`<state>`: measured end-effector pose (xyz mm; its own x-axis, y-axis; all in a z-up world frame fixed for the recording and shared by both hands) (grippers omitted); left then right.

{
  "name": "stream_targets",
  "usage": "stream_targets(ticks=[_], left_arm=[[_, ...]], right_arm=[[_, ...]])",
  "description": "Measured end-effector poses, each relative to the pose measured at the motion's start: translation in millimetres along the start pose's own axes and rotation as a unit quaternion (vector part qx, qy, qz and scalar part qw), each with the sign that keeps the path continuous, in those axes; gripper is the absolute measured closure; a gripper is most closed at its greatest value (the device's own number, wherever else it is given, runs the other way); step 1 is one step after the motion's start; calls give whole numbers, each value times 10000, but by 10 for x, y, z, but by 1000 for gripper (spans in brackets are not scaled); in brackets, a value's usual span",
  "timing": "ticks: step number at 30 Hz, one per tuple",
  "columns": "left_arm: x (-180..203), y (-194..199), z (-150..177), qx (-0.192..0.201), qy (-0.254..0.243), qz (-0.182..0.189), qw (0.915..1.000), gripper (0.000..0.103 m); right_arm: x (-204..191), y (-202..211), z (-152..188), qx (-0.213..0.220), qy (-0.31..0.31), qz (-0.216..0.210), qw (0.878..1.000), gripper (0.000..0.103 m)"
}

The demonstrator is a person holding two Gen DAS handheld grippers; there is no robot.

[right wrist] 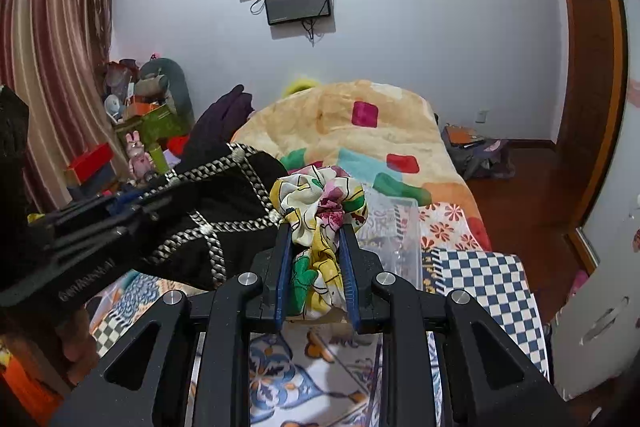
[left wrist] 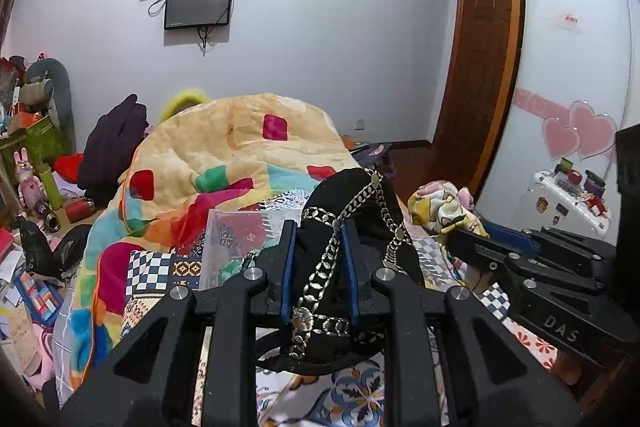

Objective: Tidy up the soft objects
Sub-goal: 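Carry the black bag and scrunchie into the clear box and release both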

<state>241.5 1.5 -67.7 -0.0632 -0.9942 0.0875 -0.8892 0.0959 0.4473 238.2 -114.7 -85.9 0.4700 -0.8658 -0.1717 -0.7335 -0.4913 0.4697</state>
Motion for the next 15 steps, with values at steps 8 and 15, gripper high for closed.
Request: stream_targets(ticks=[8,15], left_arm=[[-96,-411,198,-410,-55,-278,9988,82],[-175,-675,430,-798,-33,-386,9961,82]], right_arm=[[139,-282,135,-368,-152,172,9991,82],[203,-528,335,-809,-270,268,9960,82]])
Point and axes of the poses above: each gripper's, at about its wrist camera, not at the fingertips, and y roughly against the way its jaws point, x to its right, z to its underside, the point moved 10 cm from there along -y, roughly the way its jaws point, and after that the axes turned 2 degrees about x, right-handed, at the moved point
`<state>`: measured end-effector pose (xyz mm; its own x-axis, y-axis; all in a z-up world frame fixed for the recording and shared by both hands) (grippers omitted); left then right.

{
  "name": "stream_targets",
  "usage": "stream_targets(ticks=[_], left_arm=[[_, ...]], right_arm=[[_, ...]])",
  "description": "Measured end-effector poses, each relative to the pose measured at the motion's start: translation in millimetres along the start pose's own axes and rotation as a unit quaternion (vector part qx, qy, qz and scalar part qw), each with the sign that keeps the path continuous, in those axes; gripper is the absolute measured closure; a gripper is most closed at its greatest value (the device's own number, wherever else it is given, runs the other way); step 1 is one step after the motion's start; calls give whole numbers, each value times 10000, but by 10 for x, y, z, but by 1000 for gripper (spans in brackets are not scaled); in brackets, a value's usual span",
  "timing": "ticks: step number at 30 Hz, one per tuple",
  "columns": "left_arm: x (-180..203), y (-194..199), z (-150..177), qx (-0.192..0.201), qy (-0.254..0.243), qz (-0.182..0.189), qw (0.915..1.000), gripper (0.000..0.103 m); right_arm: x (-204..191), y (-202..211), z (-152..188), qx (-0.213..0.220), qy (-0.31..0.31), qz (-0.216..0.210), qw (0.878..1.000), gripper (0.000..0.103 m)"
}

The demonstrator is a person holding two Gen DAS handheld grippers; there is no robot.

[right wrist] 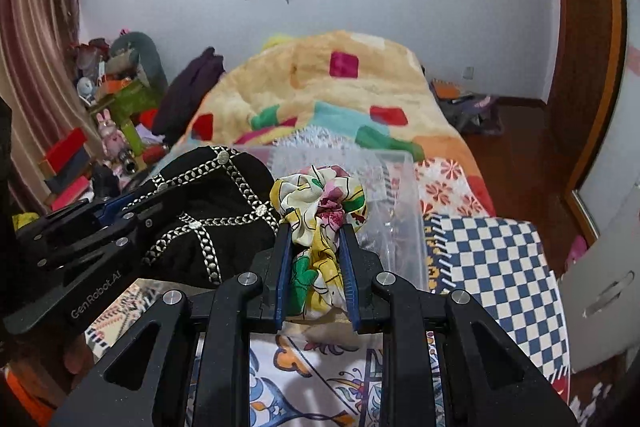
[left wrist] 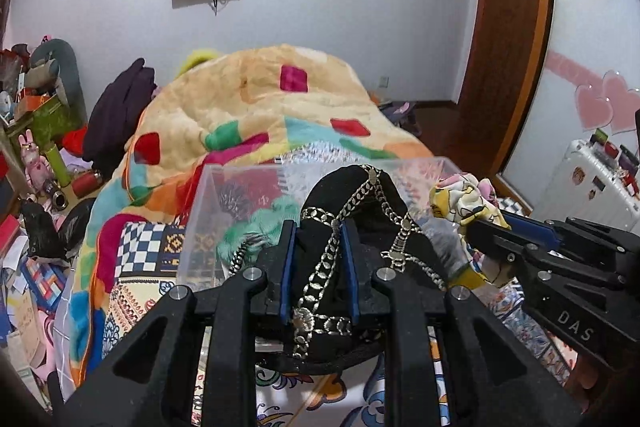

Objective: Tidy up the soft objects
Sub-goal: 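Carry the black bag and scrunchie into the clear box and release both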

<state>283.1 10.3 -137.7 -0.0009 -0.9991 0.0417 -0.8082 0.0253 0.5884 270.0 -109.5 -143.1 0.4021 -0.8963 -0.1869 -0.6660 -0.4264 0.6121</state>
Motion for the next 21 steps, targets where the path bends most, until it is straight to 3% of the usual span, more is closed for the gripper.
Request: stream_targets(ticks=[4,8,14,17,21], left_arm=[[-2,-69,58,-139,-28,0,9999,79],[-26,-56,71,-132,-59,-54,9999,71],[-59,47,69,-96,-21,12,10000,57],[-83,158,49,0,1,77,10000,48],[-120,397,-37,257,87,166,9995,47]], right_arm=[[-16,-75,69,-158,89,34,9998,80],[-14,-62,74,-161,88,34,9998,79],[-1,-33,70,-151,116,34,9998,53],[-5,52,43,-58,160,-10,9999,52],[-12,250,-35,180,219,-76,9996,52]])
Point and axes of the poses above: each gripper's, at about its wrist camera, not at the fingertips, and y roughly against the way its jaws point, x to its right, z to its underside, the point moved 10 cm from there along -y, roughly the way its jaws point, and after that the axes turned 2 degrees about x, right-handed, at the moved point
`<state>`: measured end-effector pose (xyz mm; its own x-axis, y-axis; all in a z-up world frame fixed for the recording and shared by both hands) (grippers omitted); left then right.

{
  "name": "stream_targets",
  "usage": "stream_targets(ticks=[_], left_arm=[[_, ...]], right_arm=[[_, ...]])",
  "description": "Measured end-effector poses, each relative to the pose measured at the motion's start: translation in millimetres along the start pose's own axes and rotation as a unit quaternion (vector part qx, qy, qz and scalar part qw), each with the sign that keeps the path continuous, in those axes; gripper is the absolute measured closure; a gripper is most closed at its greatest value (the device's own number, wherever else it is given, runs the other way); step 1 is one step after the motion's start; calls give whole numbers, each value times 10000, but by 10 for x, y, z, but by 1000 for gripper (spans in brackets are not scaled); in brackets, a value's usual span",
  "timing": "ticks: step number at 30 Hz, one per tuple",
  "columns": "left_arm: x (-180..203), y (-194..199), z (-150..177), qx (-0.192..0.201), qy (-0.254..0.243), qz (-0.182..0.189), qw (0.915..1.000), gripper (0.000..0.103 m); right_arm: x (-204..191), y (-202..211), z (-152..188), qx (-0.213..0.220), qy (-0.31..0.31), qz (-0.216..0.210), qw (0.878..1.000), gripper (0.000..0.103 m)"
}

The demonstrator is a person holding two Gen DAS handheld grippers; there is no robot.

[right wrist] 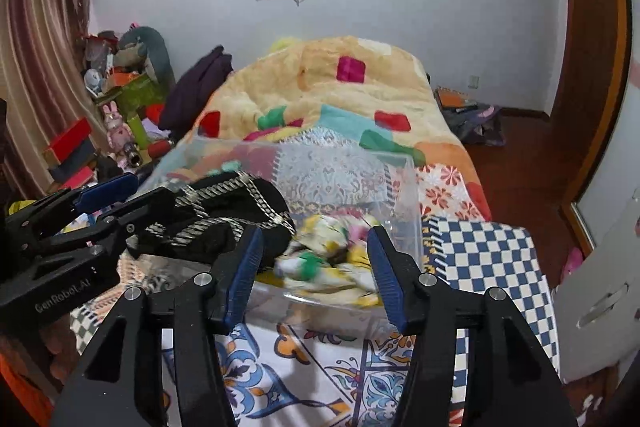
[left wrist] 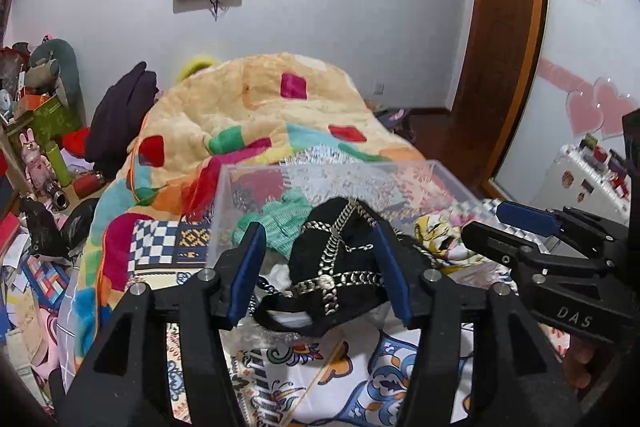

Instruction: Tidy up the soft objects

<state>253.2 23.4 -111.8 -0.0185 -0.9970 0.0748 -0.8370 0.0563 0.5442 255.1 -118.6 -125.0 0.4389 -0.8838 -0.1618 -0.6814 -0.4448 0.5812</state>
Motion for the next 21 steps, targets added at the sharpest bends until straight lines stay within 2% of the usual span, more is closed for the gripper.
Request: stream_targets(ticks=[7,10,12,16,19,21], left_arm=[[-55,491,-233,615,164,28,9980,47],[-49,697,-296,855,152,18,9962,44],[-40,835,-329,1011,180,58,9947,40],[26,1036,-332,1216,91,89,9925,39],[74,1143,-314,1344,26,89,9909,32],[111,1195,-295,1408,3,108,9900,27]], right_arm=[[-40,386,-216,571,111,-9,9983,51],[-73,566,-302,842,119,-82,9963,50],[-91,662,-342,990,105,-118,9950,47],[-154,827,-374,1256,147,-161,9918,38],[-204,892,-370,1378,226,-132,9901,34],[-233,916,-366,1455,261,-141,9889,26]])
Point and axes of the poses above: each gripper's, at about its wrist camera, not at the fingertips, and y roughly against the way its jaws point, x to its right, z to its underside, the point moved 10 cm from there along -y, roughly the way its jaws point, and after that the axes turned 2 degrees about x, right-handed, at the moved point
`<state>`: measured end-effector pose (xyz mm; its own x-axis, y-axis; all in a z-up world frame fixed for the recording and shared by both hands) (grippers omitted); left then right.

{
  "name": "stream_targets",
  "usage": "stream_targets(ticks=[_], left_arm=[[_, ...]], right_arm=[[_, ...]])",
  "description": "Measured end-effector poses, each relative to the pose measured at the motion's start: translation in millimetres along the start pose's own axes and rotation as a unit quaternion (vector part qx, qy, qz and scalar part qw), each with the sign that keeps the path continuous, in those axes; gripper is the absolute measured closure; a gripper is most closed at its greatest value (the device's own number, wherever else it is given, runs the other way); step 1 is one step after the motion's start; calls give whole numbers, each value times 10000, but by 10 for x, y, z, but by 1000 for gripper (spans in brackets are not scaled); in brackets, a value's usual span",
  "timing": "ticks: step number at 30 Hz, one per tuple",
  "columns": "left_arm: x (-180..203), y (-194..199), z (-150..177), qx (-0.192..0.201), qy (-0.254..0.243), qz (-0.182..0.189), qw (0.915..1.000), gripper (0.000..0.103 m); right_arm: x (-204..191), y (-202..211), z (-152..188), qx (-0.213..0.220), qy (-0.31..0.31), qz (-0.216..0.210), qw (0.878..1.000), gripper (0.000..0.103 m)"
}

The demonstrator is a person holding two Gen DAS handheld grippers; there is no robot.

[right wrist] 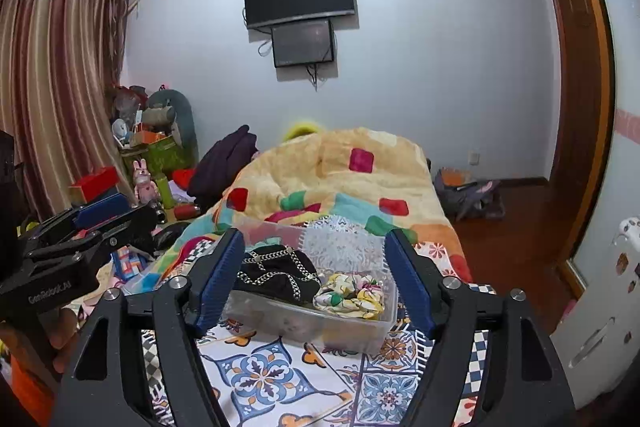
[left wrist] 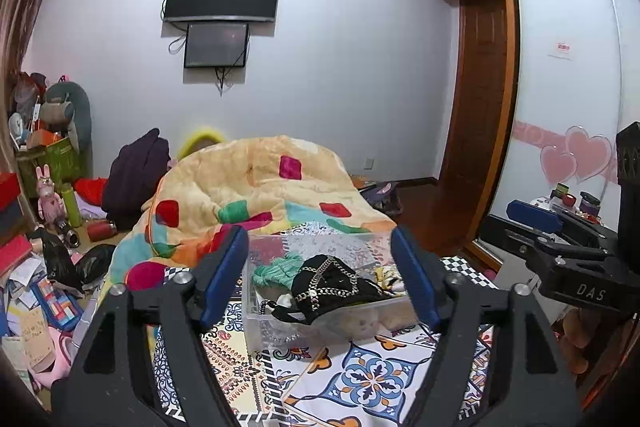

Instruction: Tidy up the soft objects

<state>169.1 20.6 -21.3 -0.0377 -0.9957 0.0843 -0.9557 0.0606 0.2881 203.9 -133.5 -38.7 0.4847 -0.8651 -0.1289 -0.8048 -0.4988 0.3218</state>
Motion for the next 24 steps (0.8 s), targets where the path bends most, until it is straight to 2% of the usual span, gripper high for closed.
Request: stream_targets(ticks=[2,6,11,15,24], left_arm=[[28,47,6,31,-36,6,10000,26],[47,90,33,66,-46,9,10000,16],[53,87,58,102,-84,-59,9999,11],[64,106,78,143,-146,-102,9997,7],[57,118,100,134,-114,-63,9998,6]], right_arm=[[-15,23,9,68,37,41,10000,22],[-42,30,36,115,121,85,9998,19],[-54,46,35,184,131,97,9997,13],[-34,60,76,199,134,147,9996,3],[-17,88,88,217,105,124,9996,3]])
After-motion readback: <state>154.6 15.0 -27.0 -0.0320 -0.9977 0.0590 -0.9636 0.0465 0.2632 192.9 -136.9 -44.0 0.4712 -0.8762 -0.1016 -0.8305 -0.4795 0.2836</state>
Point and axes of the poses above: each gripper's, at about its wrist camera, not at the fingertips, and y roughly against the way its jaws point, x to its right, z to its underside, the point moved 10 cm from there along -y, roughly the way its jaws point, and after that the axes turned 2 degrees about x, right-handed, at the moved point
